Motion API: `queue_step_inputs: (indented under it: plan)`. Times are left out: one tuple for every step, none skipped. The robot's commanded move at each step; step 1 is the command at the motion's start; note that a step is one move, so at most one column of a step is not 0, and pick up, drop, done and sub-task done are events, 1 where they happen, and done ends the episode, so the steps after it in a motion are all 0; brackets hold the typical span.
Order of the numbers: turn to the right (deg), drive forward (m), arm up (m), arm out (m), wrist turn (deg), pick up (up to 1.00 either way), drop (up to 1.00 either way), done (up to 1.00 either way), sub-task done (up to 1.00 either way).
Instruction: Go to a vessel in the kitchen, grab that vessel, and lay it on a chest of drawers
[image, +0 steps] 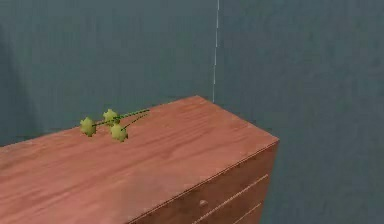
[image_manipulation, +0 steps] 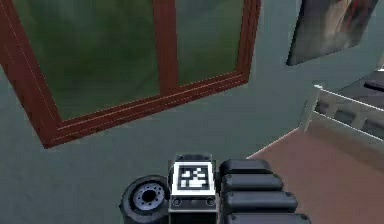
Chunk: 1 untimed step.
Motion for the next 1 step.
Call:
queue_step_inputs:
  plan:
    - [-39.0, 0.00, 0.00, 0.00, 0.0, 0.00, 0.00, 0.00, 0.00]
